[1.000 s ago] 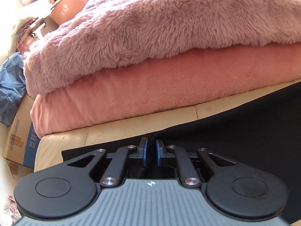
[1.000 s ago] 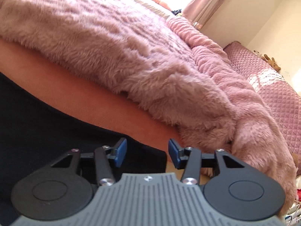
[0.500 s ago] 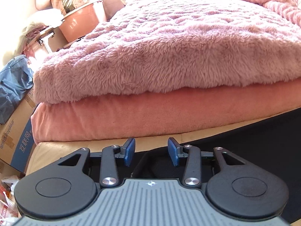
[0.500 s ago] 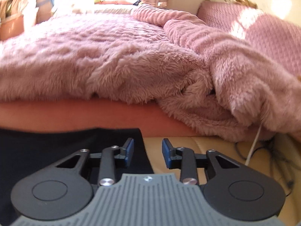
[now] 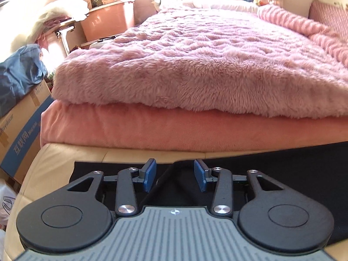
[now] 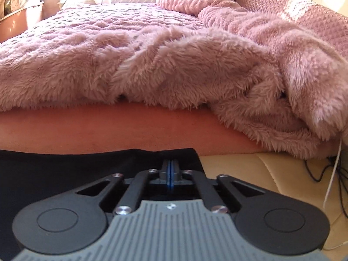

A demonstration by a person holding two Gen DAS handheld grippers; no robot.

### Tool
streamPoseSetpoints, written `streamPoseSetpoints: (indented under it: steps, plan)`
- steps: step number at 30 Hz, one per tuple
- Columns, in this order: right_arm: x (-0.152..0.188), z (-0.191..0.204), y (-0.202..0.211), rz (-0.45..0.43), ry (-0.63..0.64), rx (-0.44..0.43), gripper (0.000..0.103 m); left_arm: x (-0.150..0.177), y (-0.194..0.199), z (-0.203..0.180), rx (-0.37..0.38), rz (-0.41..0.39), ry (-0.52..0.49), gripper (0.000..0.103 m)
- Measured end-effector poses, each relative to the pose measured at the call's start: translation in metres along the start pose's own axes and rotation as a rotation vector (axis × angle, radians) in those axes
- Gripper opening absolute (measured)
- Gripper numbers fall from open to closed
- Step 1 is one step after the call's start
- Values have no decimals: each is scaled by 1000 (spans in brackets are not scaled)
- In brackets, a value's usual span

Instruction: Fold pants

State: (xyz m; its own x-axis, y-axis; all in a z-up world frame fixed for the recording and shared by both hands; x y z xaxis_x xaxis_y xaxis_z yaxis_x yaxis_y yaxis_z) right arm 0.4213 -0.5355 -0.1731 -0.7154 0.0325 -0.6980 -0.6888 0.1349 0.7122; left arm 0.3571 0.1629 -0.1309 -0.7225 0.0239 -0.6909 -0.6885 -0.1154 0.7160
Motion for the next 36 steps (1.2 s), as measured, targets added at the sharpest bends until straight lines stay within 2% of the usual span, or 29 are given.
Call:
streamPoseSetpoints:
  steps: [2,4,6,8,10,14,18,19,20,23,25,26,31,32,33,34,35,36]
  plan:
    - [5,8,28,-32,-5,-29,0,16,11,6,23,7,24,56]
    - [16,22,55,-48,-12,-59,0,34,18,13,17,16,52,57]
    - [31,35,83,-58,-42,-99,0,54,22,25,-20,21,96,59]
    - [49,52,106,-74,-58,-133,0,71,26,37,-52,19,165,66]
    - [66,66,124,-93,-47,-118,0,90,28,51,-82,27,230,67]
    - [88,87,143,-111,-73,-119,0,118,29,76,-127,36,345,69]
    - [100,102,143,-74,-78,-113,5,132,25,90,-116,49,425,65]
    - [101,105,141,-65,-78,-108,5,135,26,91,-106,49,441,55]
    - [103,107,139,-55,-74,-99,5,137,25,91,-90,48,452,37]
    - [106,115,133,-27,-66,-90,5,139,24,88,-58,47,456,11]
    - [109,122,130,-5,-46,-79,5,141,24,86,-56,42,442,0]
    - [111,125,128,8,-38,-71,5,142,24,86,-53,41,440,0]
    - [113,133,124,28,-3,-44,7,141,27,93,-69,21,436,0]
    - [113,135,123,34,11,-36,7,141,29,96,-85,19,441,3]
    - [112,136,123,37,21,-30,7,141,31,99,-109,17,443,10]
    - [112,137,123,41,32,-27,7,142,31,102,-129,16,439,31]
    - [112,139,122,46,42,-25,7,142,31,102,-125,11,436,46]
    - [111,139,121,51,48,-22,7,142,31,102,-123,5,436,49]
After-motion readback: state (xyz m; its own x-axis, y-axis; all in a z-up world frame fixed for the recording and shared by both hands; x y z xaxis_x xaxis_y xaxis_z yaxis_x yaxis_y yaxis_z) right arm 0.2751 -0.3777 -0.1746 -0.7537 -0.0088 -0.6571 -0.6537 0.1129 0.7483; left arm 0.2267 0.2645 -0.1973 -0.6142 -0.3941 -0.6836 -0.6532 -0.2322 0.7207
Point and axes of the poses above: each gripper's, at about its wrist camera, not at the fingertips, and y roughly against the way its jaws point, z to its left, x to its underside, the point moved 9 cm from there along -y, roughly the way its jaws point, and after that the axes turned 1 degree about -y, right-handed, at the moved point
